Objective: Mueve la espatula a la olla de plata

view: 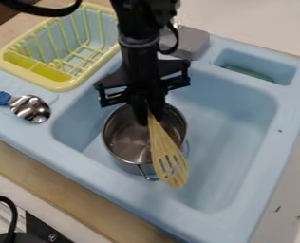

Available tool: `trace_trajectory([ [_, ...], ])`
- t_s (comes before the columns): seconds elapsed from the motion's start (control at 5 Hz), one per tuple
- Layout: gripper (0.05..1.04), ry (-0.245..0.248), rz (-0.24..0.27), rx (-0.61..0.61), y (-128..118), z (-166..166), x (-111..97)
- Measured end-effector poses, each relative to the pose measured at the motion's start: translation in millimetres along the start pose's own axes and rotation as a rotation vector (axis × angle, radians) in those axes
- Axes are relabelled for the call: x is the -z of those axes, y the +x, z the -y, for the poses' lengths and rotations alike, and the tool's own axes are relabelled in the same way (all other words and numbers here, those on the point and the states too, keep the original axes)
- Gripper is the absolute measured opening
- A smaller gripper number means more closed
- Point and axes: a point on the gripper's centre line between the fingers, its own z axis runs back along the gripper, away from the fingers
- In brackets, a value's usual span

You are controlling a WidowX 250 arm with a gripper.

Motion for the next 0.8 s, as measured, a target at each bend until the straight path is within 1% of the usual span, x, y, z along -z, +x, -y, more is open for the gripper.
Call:
trace_trajectory([
  [0.2,0.246,0.002,-0.009,-0.006,1,-2,0],
  [0.4,0.498,0.012,-0.041,-0.003,-4,-4,0],
  [0.6,0.792,0.005,-0.045,-0.003,-4,-4,-4],
  [0.8,0.995,0.008,-0.059,-0.011,-3,-6,-10],
])
